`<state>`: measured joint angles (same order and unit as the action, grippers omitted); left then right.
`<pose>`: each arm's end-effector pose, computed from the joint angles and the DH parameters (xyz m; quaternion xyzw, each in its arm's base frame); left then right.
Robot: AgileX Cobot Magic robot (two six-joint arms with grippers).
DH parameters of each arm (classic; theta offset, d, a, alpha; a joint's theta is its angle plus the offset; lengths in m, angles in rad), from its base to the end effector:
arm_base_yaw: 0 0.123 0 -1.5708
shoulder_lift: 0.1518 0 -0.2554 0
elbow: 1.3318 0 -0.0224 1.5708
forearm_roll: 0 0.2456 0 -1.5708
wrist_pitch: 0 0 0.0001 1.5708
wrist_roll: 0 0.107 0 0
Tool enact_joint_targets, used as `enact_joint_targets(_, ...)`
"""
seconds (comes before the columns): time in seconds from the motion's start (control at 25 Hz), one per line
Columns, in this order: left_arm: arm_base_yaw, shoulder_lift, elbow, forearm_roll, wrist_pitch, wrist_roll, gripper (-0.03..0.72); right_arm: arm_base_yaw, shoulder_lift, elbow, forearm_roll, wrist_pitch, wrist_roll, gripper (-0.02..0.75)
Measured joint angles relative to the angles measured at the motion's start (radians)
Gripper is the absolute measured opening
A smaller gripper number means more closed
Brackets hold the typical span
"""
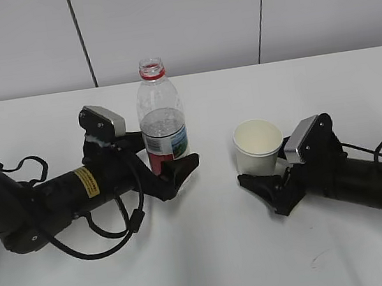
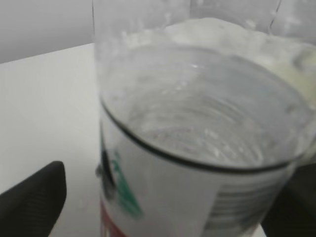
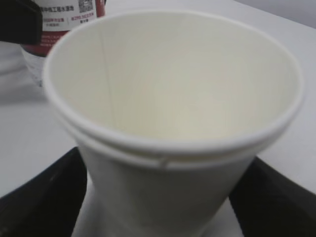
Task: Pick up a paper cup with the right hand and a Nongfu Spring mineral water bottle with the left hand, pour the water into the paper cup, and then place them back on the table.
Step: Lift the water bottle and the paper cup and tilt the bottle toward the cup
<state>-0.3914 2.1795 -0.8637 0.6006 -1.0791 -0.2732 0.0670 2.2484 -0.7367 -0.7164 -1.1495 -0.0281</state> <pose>0.3215 -0.1903 0.0626 0.3182 0.7065 -0.3040 0.5543 0.3205 0.0857 0.0231 -0.3425 0.7313 0.1795 0.5618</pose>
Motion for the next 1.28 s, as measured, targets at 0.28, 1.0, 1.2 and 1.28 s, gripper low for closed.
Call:
enact_joint_targets(0.28,-0.001,0.000,-0.009,-0.047,0.021,-0.002,0.632,0.003,0.000,-0.006,0.074,0.000,0.002,0.578)
enact_joint_targets(1.0,-0.003,-0.025,-0.009,-0.043,0.057,0.018,0.355,0.003,-0.012,-0.006,0.049,0.000,0.036,0.463)
enact_joint_targets(1.2,-0.003,-0.096,-0.008,-0.043,0.161,0.076,0.354,0.003,-0.065,-0.006,0.005,0.000,0.067,0.462)
enact_joint_targets(1.28,-0.003,-0.129,-0.008,-0.044,0.200,0.104,0.354,0.003,-0.092,-0.006,0.001,0.000,0.088,0.462)
